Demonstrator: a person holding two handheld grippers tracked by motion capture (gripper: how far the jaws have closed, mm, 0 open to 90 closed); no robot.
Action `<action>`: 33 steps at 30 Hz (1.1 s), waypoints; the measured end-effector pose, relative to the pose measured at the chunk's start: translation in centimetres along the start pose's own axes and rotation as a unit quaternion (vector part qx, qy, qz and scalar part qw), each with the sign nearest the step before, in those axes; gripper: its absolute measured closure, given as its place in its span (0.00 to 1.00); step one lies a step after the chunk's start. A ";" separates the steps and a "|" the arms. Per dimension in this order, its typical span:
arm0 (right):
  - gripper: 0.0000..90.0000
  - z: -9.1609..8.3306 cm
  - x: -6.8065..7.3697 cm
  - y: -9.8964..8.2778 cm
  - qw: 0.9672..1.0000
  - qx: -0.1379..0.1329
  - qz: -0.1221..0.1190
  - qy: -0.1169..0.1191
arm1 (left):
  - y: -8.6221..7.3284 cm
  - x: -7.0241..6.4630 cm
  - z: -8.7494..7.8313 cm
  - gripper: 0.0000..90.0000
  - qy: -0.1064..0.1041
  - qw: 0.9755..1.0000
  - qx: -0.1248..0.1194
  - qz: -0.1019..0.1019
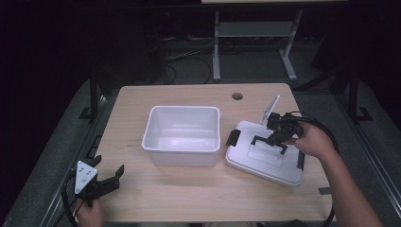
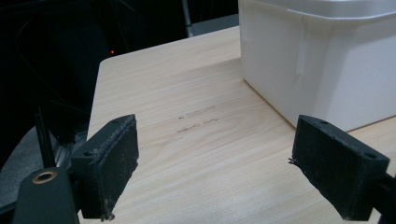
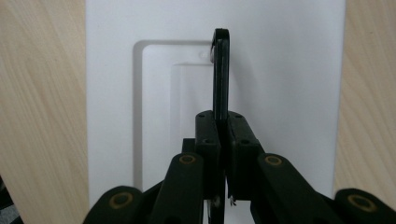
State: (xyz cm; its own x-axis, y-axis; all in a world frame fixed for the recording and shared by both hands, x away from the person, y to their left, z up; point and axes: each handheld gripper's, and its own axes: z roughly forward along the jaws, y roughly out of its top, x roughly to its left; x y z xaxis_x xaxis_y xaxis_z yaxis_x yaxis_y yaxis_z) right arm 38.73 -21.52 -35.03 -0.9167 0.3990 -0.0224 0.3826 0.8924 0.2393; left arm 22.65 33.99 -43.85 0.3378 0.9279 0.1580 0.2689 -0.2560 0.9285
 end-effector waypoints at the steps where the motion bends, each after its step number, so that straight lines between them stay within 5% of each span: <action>1: 0.94 -0.3 0.0 0.0 1.000 -0.001 0.000 -0.001 | 0.0 0.0 0.0 0.16 0.000 1.000 0.000 0.000; 33: 0.94 -8.6 1.1 0.6 0.999 -0.024 -0.025 -0.037 | 0.0 0.0 0.1 0.16 0.000 1.000 0.002 0.002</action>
State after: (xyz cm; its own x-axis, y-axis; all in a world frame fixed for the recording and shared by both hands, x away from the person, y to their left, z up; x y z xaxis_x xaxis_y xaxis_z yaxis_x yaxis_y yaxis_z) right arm 37.01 -22.34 -26.59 -0.9225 0.3710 -0.1068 0.3296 0.9009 0.2825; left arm 22.70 33.92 -43.89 0.3398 0.9264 0.1619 0.2709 -0.2613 0.9265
